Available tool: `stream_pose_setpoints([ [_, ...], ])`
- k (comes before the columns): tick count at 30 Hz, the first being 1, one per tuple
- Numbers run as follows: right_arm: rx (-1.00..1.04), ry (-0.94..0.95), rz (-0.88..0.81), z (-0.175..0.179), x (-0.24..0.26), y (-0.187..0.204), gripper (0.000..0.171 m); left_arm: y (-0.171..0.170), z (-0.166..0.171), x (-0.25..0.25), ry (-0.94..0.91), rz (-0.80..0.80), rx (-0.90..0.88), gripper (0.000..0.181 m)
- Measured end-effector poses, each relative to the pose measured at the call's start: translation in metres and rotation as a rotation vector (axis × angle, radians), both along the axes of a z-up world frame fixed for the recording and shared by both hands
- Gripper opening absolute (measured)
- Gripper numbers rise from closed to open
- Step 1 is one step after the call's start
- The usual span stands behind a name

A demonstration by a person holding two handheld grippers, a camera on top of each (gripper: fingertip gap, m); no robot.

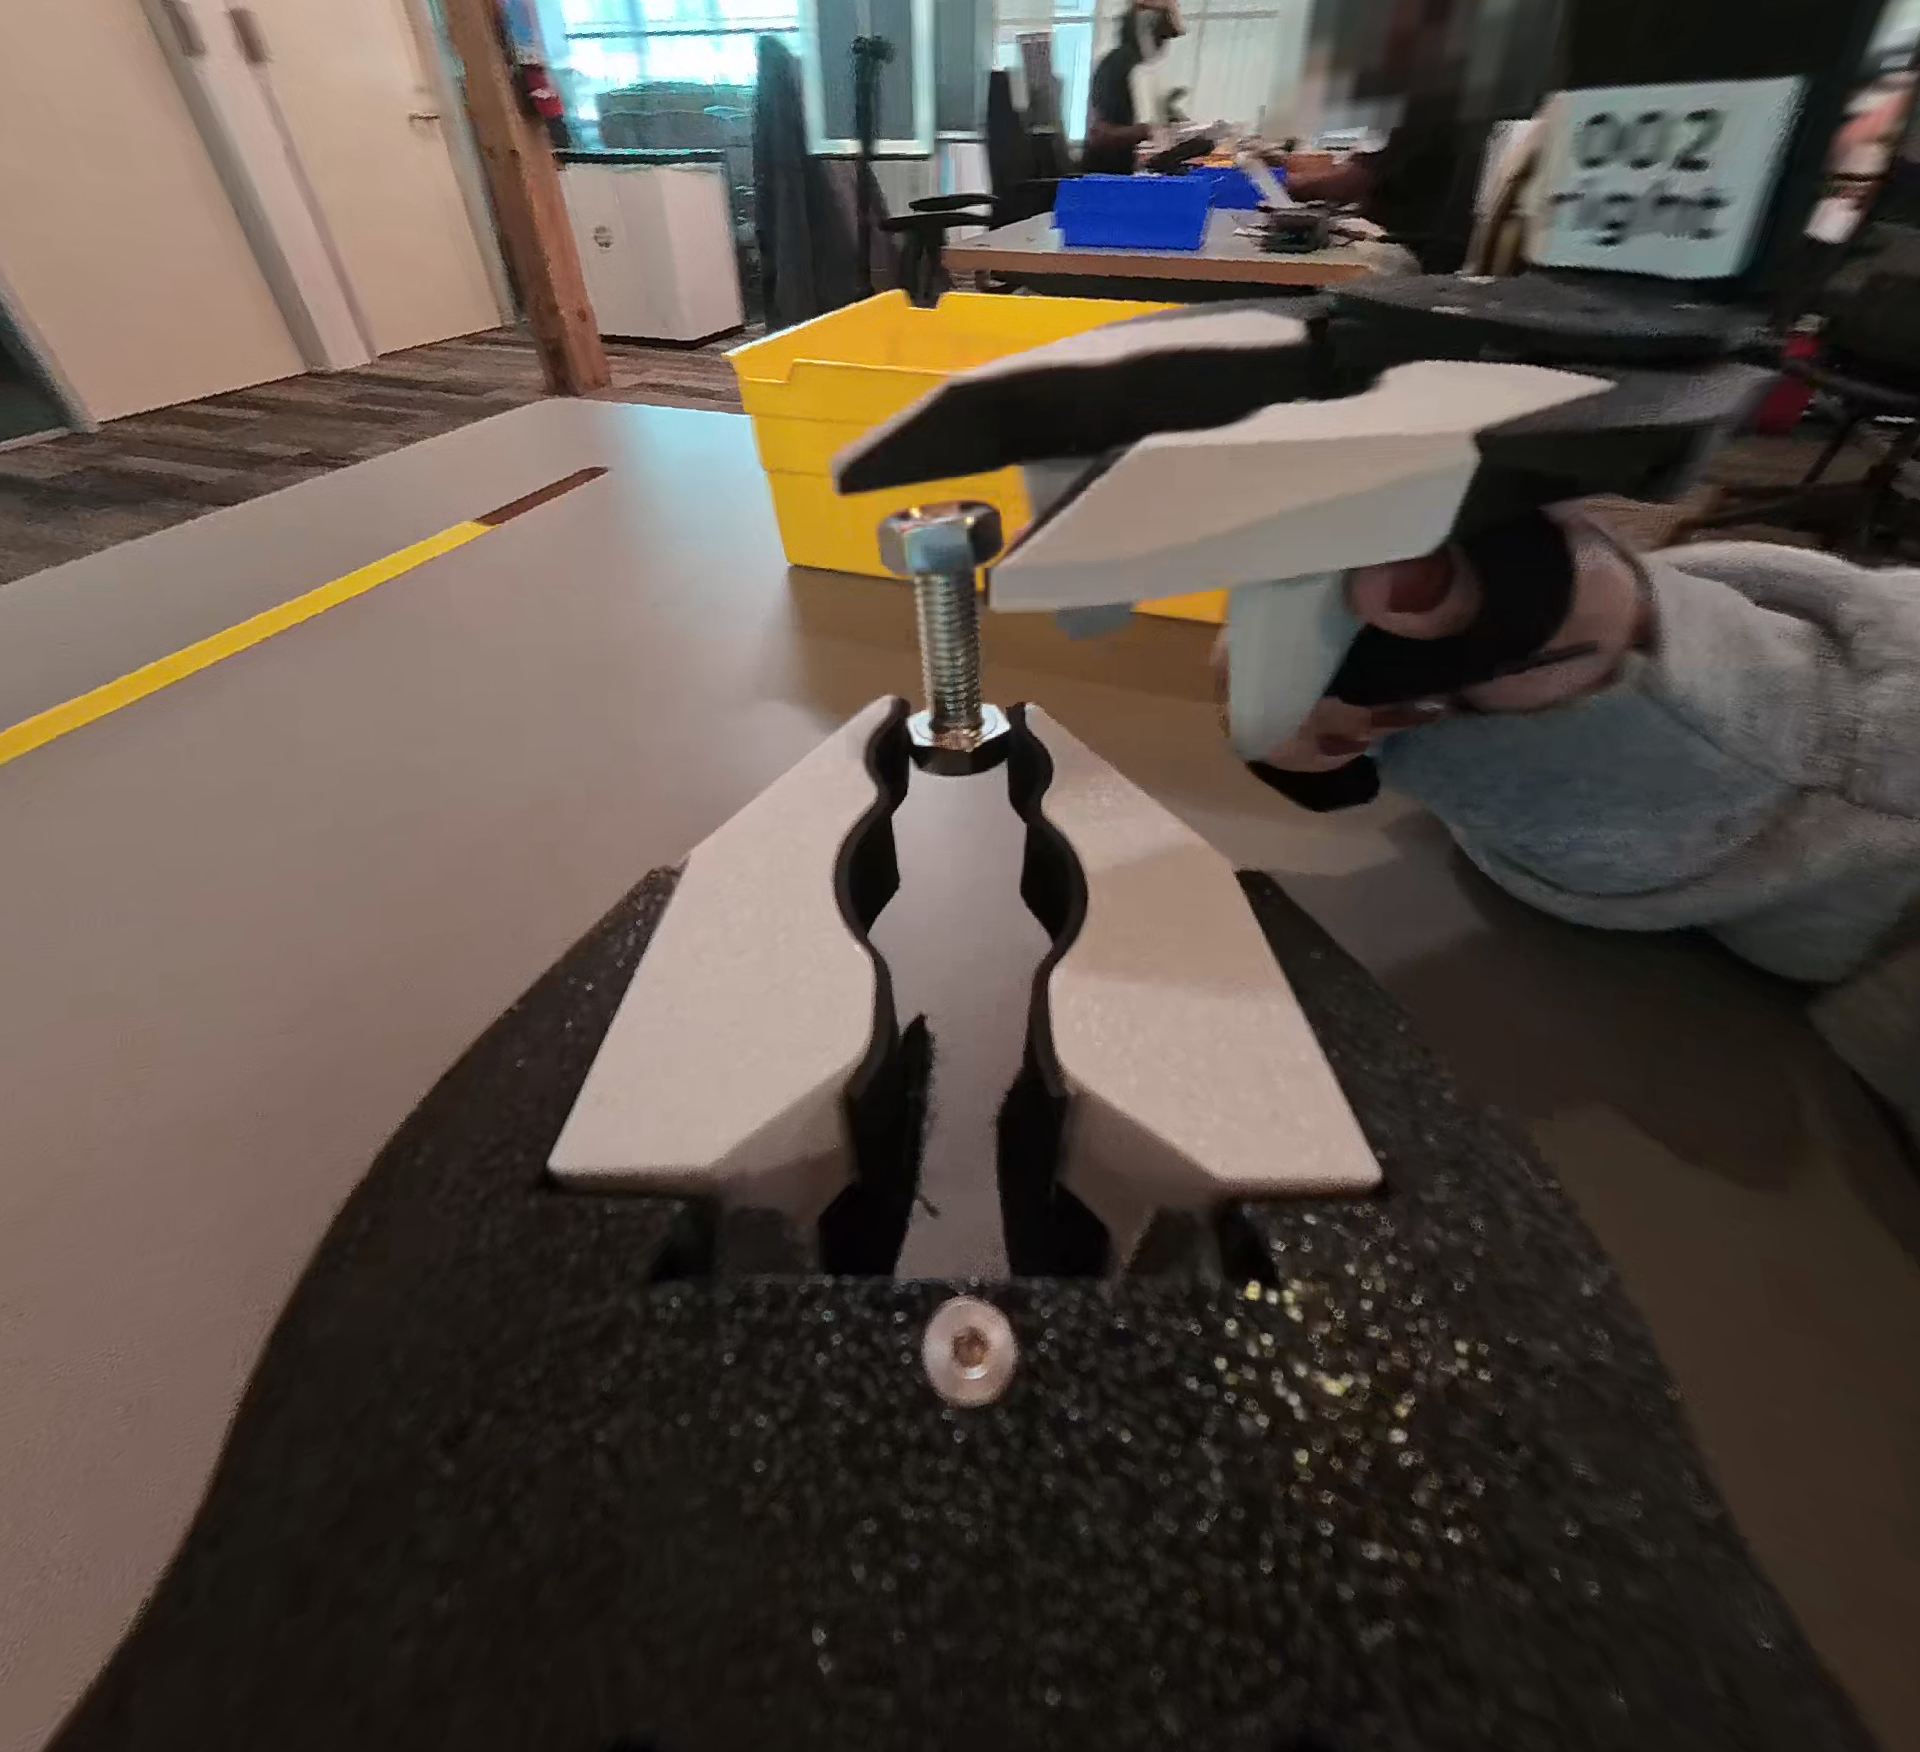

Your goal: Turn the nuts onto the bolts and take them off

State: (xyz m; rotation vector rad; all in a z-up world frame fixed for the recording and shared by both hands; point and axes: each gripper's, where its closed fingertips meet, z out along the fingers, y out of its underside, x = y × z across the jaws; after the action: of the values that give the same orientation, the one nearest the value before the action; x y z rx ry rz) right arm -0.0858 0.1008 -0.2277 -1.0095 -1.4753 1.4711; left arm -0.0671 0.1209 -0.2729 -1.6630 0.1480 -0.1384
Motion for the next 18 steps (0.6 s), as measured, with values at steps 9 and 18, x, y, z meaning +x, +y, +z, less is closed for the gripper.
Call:
stream_pose_setpoints([
  [9, -0.126, -0.080, 0.553, 0.006, 0.043, -0.023, 0.042, -0.018, 0.010, 0.045, -0.041, -0.344, 0.044, 0.017],
  [18, -0.192, -0.104, 0.652, 0.006, 0.049, -0.029, 0.030, -0.024, 0.012, 0.052, -0.076, -0.415, 0.053, 0.017],
])
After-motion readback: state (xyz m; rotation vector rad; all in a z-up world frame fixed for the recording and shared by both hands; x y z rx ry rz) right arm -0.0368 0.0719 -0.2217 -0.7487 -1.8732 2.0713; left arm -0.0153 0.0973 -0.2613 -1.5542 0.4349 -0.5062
